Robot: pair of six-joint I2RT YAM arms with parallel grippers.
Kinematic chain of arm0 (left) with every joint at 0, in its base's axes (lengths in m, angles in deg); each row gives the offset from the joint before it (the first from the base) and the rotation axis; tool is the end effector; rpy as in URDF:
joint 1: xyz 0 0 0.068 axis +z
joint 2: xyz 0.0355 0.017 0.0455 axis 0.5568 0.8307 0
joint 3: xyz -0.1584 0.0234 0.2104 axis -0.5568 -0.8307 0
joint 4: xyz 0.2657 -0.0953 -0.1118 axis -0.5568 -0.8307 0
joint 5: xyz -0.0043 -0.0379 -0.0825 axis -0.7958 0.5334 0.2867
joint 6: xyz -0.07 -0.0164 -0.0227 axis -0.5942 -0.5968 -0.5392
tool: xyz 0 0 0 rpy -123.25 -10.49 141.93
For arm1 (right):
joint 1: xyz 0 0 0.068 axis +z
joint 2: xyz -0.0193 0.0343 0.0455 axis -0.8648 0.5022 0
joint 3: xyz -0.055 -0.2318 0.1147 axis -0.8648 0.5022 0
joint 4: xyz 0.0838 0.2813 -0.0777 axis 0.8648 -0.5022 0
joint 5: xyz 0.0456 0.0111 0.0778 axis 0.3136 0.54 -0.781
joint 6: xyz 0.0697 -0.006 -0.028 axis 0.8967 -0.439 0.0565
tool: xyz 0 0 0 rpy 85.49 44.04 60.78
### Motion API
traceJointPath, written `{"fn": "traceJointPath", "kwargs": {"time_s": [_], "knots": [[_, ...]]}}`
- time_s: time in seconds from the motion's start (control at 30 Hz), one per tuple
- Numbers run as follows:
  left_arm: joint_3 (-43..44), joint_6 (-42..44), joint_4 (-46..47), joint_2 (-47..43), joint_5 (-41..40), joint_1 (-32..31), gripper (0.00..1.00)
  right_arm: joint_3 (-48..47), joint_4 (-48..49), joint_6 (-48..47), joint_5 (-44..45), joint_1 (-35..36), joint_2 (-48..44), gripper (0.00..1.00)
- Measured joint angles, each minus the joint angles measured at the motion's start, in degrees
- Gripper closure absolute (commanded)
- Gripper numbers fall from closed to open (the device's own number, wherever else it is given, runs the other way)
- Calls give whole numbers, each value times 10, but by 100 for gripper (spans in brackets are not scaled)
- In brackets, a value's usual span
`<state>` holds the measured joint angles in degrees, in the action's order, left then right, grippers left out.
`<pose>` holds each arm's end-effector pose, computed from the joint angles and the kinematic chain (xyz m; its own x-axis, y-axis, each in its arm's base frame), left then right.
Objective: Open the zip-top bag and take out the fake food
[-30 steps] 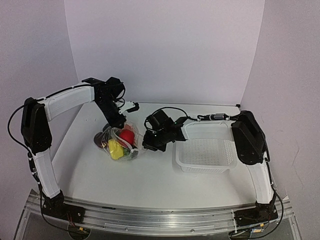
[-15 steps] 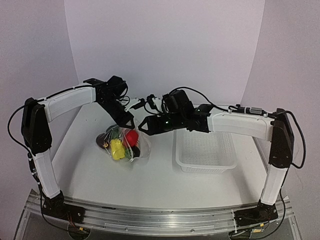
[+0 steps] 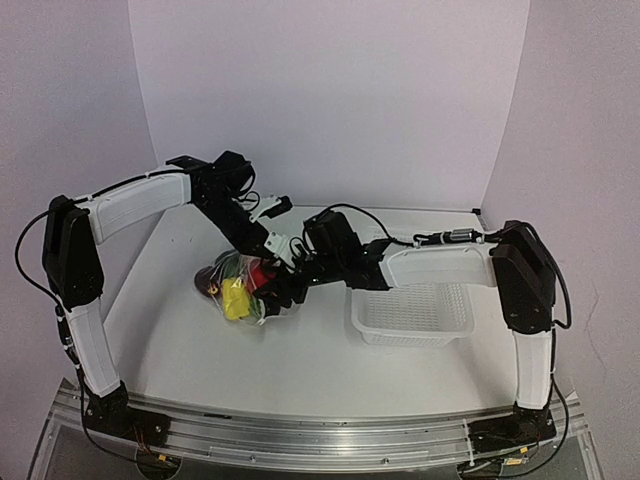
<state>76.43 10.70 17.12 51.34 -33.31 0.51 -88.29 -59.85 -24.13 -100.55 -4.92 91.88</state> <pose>0.3598 -0.2656 0.2529 -0.5158 0.6831 -0.5170 0.8478 0.4939 -0.1932 0.2987 0.4557 0.1856 0.0377 -0.4302 -0.9020 -0.9593 0.2372 -0.1533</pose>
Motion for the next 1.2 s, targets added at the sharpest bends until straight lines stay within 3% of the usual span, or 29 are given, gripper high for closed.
{"fn": "traceJointPath", "kwargs": {"time_s": [0.37, 0.6, 0.73, 1.0, 1.2], "knots": [[17, 15, -25, 0, 1, 0, 100, -3, 12, -99, 22, -1, 12, 23], [21, 34, -30, 0, -5, 0, 100, 19, -5, -127, -18, -14, -20, 24], [21, 35, -30, 0, -5, 0, 100, 25, -14, -137, -33, -21, -52, 28], [35, 24, -41, 1, 1, 0, 100, 15, -28, -148, -24, -21, -49, 46], [44, 6, -45, 1, 16, 0, 100, -9, -28, -150, 28, -12, -10, 40]]}}
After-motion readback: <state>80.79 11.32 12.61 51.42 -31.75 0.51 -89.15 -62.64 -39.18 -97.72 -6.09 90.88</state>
